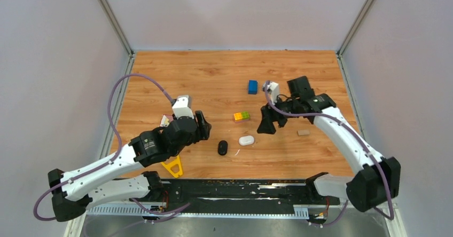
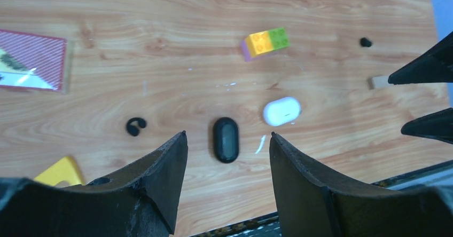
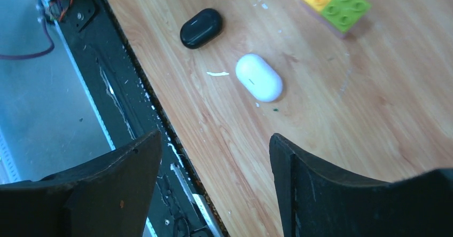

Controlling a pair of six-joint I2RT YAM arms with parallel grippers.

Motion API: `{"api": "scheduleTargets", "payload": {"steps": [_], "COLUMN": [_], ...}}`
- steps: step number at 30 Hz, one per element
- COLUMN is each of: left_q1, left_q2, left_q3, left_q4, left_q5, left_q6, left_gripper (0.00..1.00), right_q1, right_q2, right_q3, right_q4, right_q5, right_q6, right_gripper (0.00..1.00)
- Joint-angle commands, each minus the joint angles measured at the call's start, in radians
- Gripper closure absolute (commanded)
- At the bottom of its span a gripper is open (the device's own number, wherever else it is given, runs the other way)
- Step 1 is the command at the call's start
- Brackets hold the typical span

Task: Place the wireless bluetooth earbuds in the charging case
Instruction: Place the charging case at the center of the board, then pick up the charging case at the center of the board.

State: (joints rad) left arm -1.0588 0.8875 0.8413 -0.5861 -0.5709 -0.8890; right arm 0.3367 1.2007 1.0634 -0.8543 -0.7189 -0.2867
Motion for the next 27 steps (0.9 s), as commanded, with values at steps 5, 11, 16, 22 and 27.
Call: {"api": "scheduleTargets", "payload": {"steps": [5, 11, 16, 22, 27], "left_q1": [0.003, 0.002, 0.002, 0.003, 0.003], "left_q2": [-0.218, -0.525, -0.537, -0.426, -0.407], "left_q3": [-0.103, -0.114, -0.038, -0.002, -0.032], "left_q4": [-0.236, -0.377, -0.466, -0.505, -0.430], "left_q5": [-0.046, -0.177, -0.258, -0.262, -0.236], "left_q6": [-0.080, -0.191, -0.118, -0.050, 0.015], "left_gripper": [0.37, 0.41, 0.41, 0.38, 0.37], "right_q1": [0.450, 0.556, 0.612, 0.653, 0.658], "right_q2": [0.229, 0.446, 0.605, 0.716, 0.746], "right_q3": [0.116, 0.301, 0.372, 0.448, 0.477], "right_q4": [0.048, 0.022, 0.022, 0.021, 0.027], "right_q5": [0.254, 0.472, 0.565, 0.577, 0.649], "right_q6": [0.053, 0.230, 0.369, 0.490, 0.601], "right_gripper": [0.25, 0.09, 0.14, 0.21, 0.23]}}
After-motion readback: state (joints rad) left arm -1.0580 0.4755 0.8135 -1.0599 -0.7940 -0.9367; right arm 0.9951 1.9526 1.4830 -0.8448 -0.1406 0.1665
